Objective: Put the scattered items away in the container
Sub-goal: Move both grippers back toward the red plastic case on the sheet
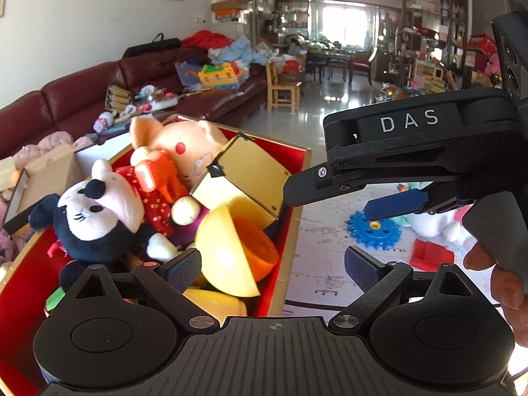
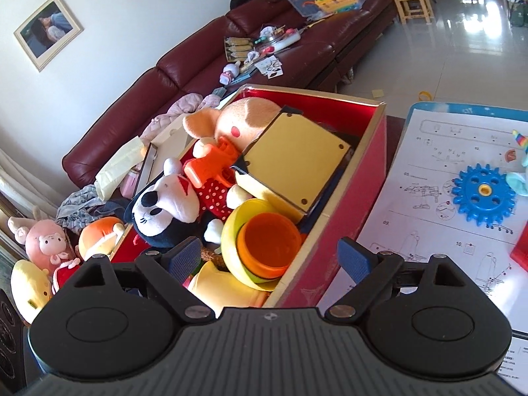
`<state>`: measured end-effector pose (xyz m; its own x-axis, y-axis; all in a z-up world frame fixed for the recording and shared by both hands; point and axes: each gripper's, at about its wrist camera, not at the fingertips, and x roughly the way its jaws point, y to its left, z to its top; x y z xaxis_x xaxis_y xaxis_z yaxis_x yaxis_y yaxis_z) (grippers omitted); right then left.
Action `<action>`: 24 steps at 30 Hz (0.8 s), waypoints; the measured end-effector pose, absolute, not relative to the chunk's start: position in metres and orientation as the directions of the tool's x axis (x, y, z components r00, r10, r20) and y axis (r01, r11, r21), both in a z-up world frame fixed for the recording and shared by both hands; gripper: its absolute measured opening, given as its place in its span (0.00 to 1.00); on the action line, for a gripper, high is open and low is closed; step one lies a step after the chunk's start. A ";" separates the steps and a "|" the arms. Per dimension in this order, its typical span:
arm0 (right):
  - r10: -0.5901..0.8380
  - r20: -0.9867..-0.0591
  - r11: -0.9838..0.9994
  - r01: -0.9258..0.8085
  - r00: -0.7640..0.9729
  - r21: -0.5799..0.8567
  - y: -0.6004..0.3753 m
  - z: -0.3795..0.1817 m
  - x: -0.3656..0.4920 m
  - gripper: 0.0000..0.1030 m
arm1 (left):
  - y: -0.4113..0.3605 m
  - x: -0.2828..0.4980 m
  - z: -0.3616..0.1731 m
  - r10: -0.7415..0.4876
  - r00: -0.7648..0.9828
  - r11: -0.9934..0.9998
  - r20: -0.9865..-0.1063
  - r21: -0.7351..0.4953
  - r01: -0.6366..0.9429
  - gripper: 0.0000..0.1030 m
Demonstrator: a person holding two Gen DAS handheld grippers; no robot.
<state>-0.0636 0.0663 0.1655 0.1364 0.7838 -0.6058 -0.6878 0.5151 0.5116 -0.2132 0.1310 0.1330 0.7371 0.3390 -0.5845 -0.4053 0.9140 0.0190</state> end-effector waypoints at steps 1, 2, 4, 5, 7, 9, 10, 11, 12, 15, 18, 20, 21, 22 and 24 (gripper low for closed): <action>0.783 -0.604 0.526 -0.680 0.151 0.511 0.060 0.165 -0.059 0.90 | 0.127 -0.209 0.133 0.327 0.741 0.921 -0.586 0.022 -0.389 0.96; 0.781 -0.602 0.535 -0.673 0.165 0.511 0.053 0.164 -0.054 0.90 | 0.122 -0.204 0.132 0.315 0.746 0.928 -0.587 0.025 -0.372 0.96; 0.774 -0.602 0.561 -0.650 0.194 0.512 0.037 0.159 -0.042 0.90 | 0.110 -0.194 0.132 0.286 0.756 0.944 -0.589 0.039 -0.327 0.97; 0.768 -0.605 0.578 -0.637 0.212 0.510 0.028 0.156 -0.036 0.90 | 0.103 -0.187 0.130 0.272 0.757 0.952 -0.594 0.050 -0.303 0.97; 0.744 -0.618 0.622 -0.601 0.254 0.502 0.009 0.147 -0.022 0.90 | 0.091 -0.175 0.125 0.244 0.760 0.964 -0.603 0.067 -0.256 0.97; 0.715 -0.637 0.667 -0.557 0.289 0.495 -0.012 0.135 -0.008 0.90 | 0.079 -0.160 0.116 0.217 0.752 0.973 -0.623 0.081 -0.215 0.97; 0.695 -0.651 0.694 -0.524 0.307 0.494 -0.024 0.126 0.000 0.90 | 0.075 -0.153 0.111 0.202 0.745 0.977 -0.636 0.079 -0.197 0.97; 0.677 -0.662 0.715 -0.497 0.320 0.491 -0.034 0.119 0.006 0.90 | 0.071 -0.145 0.105 0.181 0.734 0.981 -0.655 0.069 -0.180 0.97; 0.656 -0.677 0.738 -0.468 0.333 0.486 -0.045 0.111 0.012 0.90 | 0.068 -0.138 0.098 0.159 0.722 0.985 -0.674 0.054 -0.166 0.97; 0.587 -0.726 0.800 -0.389 0.357 0.456 -0.073 0.084 0.028 0.90 | 0.057 -0.114 0.080 0.101 0.696 0.992 -0.711 0.018 -0.126 0.97; 0.543 -0.761 0.835 -0.319 0.355 0.447 -0.096 0.060 0.043 0.90 | 0.046 -0.089 0.058 0.075 0.674 0.995 -0.735 0.015 -0.094 0.97; 0.520 -0.776 0.852 -0.285 0.357 0.439 -0.105 0.048 0.050 0.90 | 0.041 -0.072 0.042 0.057 0.655 0.997 -0.753 0.008 -0.078 0.97; 0.509 -0.784 0.859 -0.269 0.357 0.435 -0.110 0.042 0.055 0.90 | 0.039 -0.065 0.034 0.046 0.647 0.998 -0.761 0.001 -0.070 0.97; 0.500 -0.789 0.864 -0.256 0.357 0.432 -0.112 0.037 0.059 0.90 | 0.037 -0.058 0.026 0.037 0.639 0.998 -0.768 -0.005 -0.065 0.97; 0.489 -0.796 0.871 -0.242 0.356 0.427 -0.114 0.028 0.066 0.90 | 0.029 -0.045 0.011 0.019 0.626 0.999 -0.780 -0.016 -0.050 0.97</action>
<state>0.0661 -0.1141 0.0284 0.3561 0.4891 -0.7962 -0.2419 0.8713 0.4270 -0.0448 0.0295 0.0109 0.6256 0.0185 -0.7800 -0.0496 0.9986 -0.0160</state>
